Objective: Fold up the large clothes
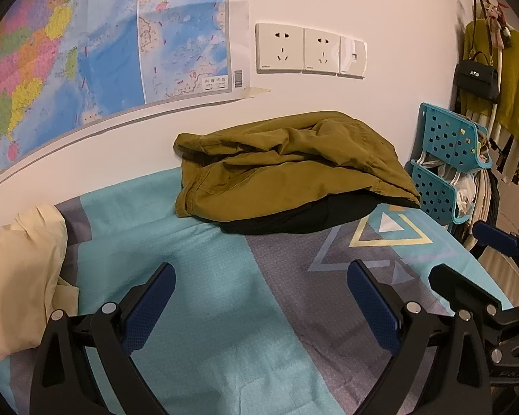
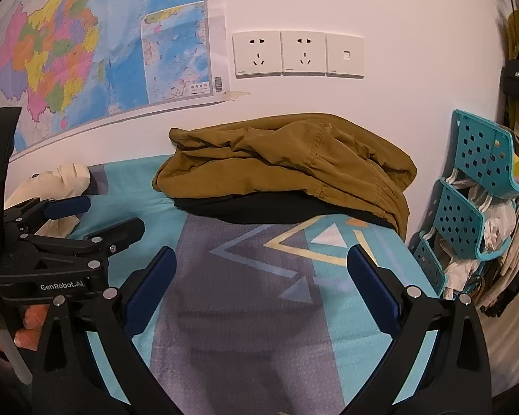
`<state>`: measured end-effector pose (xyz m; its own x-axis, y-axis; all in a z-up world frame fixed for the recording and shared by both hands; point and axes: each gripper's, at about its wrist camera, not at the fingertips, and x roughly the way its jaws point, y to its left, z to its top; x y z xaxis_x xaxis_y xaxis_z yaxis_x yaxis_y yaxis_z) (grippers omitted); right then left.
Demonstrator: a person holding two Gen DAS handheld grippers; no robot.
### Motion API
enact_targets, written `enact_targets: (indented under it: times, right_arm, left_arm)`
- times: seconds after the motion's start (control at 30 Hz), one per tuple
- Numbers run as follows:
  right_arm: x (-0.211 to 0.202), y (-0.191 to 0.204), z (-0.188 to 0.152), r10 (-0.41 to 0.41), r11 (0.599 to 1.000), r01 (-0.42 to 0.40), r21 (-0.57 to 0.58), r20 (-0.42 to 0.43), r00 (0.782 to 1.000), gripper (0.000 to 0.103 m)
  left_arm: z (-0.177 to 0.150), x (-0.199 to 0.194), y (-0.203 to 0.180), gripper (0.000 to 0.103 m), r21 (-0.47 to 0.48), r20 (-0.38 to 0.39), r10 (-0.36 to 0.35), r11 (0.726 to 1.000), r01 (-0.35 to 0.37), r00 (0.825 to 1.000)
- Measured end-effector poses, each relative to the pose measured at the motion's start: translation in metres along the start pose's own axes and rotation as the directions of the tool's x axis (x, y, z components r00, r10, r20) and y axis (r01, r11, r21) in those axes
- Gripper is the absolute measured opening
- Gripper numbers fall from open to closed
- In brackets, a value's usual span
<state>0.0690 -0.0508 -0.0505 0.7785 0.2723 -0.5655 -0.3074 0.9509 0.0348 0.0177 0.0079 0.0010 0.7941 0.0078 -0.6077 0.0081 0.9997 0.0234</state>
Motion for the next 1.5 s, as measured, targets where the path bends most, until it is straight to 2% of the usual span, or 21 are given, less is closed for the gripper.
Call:
enact_targets:
  times: [0.2, 0.27, 0.47, 0.57, 0.6, 0.63, 0.7, 0.73, 0.8, 0.87, 0.9, 0.93, 1.07, 1.1, 1.13, 1.17, 1.27, 1.3, 1.4, 1.47, 1.5]
  right_arm:
    - [0.024, 0.003, 0.022, 0.026, 0.996, -0.026, -0.081, -0.001, 1.0, 0.097]
    - [0.043, 0.007, 0.038, 0.009, 0.991, -0.01, -0.136, -0.003, 1.0, 0.097]
    - [0.104, 0.025, 0.082, 0.03, 0.958, -0.037, -0.284, -0.028, 0.999, 0.097]
    - [0.144, 0.038, 0.101, 0.039, 0.929, -0.065, -0.364, -0.077, 0.996, 0.092]
    - [0.158, 0.044, 0.107, 0.024, 0.916, -0.055, -0.396, -0.083, 0.996, 0.082]
    - [0.17, 0.05, 0.112, 0.015, 0.903, -0.047, -0.426, -0.079, 0.997, 0.077]
    - [0.191, 0.059, 0.118, 0.029, 0.891, -0.079, -0.447, -0.118, 0.993, 0.076]
    - [0.203, 0.063, 0.121, 0.048, 0.888, -0.11, -0.446, -0.148, 0.988, 0.069]
    - [0.217, 0.071, 0.125, 0.047, 0.874, -0.118, -0.472, -0.158, 0.986, 0.056]
    - [0.222, 0.072, 0.13, 0.078, 0.869, -0.16, -0.468, -0.191, 0.979, 0.03]
    - [0.218, 0.07, 0.135, 0.086, 0.868, -0.166, -0.468, -0.187, 0.979, 0.005]
    - [0.212, 0.066, 0.141, 0.055, 0.865, -0.128, -0.485, -0.162, 0.985, 0.006]
    - [0.167, 0.037, 0.169, 0.082, 0.909, -0.093, -0.407, -0.044, 0.996, 0.009]
    - [0.162, 0.034, 0.172, 0.078, 0.909, -0.083, -0.408, -0.028, 0.997, 0.021]
    - [0.162, 0.034, 0.172, 0.086, 0.904, -0.096, -0.417, -0.044, 0.995, 0.043]
    - [0.164, 0.038, 0.17, 0.103, 0.892, -0.124, -0.435, -0.073, 0.992, 0.052]
    - [0.178, 0.057, 0.158, 0.084, 0.837, -0.136, -0.531, -0.121, 0.989, 0.059]
    - [0.186, 0.064, 0.156, 0.084, 0.82, -0.149, -0.553, -0.141, 0.986, 0.065]
    - [0.211, 0.078, 0.153, 0.068, 0.809, -0.153, -0.568, -0.168, 0.984, 0.065]
    - [0.224, 0.074, 0.156, 0.044, 0.824, -0.138, -0.549, -0.181, 0.982, 0.045]
    - [0.227, 0.073, 0.157, 0.056, 0.83, -0.154, -0.536, -0.195, 0.979, 0.017]
  left_arm:
    - [0.01, 0.02, 0.015, 0.096, -0.027, -0.031, 0.024, 0.999, -0.025, 0.999]
    - [0.014, 0.03, 0.024, 0.096, -0.045, -0.047, 0.036, 0.998, -0.038, 0.998]
    - [0.022, 0.061, 0.056, 0.096, -0.089, -0.091, 0.102, 0.99, -0.11, 0.991]
    - [0.024, 0.076, 0.069, 0.096, -0.105, -0.118, 0.119, 0.986, -0.132, 0.986]
    - [0.024, 0.081, 0.073, 0.096, -0.109, -0.128, 0.125, 0.984, -0.139, 0.984]
    - [0.025, 0.085, 0.076, 0.096, -0.112, -0.134, 0.133, 0.982, -0.149, 0.982]
    - [0.026, 0.091, 0.08, 0.096, -0.117, -0.139, 0.137, 0.981, -0.154, 0.981]
    - [0.026, 0.094, 0.082, 0.096, -0.119, -0.144, 0.139, 0.98, -0.157, 0.98]
    - [0.025, 0.101, 0.086, 0.096, -0.125, -0.156, 0.139, 0.979, -0.16, 0.978]
    - [0.025, 0.106, 0.088, 0.096, -0.123, -0.168, 0.138, 0.979, -0.159, 0.976]
    - [0.024, 0.106, 0.089, 0.096, -0.122, -0.171, 0.138, 0.98, -0.16, 0.976]
    - [0.024, 0.108, 0.091, 0.096, -0.121, -0.173, 0.136, 0.98, -0.158, 0.975]
    - [0.025, 0.111, 0.095, 0.096, -0.131, -0.176, 0.121, 0.981, -0.145, 0.977]
    - [0.026, 0.113, 0.097, 0.096, -0.131, -0.178, 0.12, 0.981, -0.145, 0.977]
    - [0.027, 0.115, 0.097, 0.096, -0.129, -0.178, 0.12, 0.981, -0.144, 0.977]
    - [0.027, 0.115, 0.097, 0.096, -0.125, -0.177, 0.122, 0.981, -0.145, 0.977]
    - [0.026, 0.116, 0.101, 0.096, -0.123, -0.174, 0.12, 0.982, -0.143, 0.977]
    - [0.026, 0.116, 0.103, 0.096, -0.126, -0.174, 0.121, 0.982, -0.143, 0.977]
    - [0.026, 0.117, 0.109, 0.096, -0.133, -0.177, 0.116, 0.981, -0.141, 0.977]
    - [0.026, 0.116, 0.107, 0.096, -0.136, -0.18, 0.114, 0.981, -0.139, 0.977]
    - [0.026, 0.117, 0.107, 0.096, -0.137, -0.182, 0.108, 0.982, -0.134, 0.977]
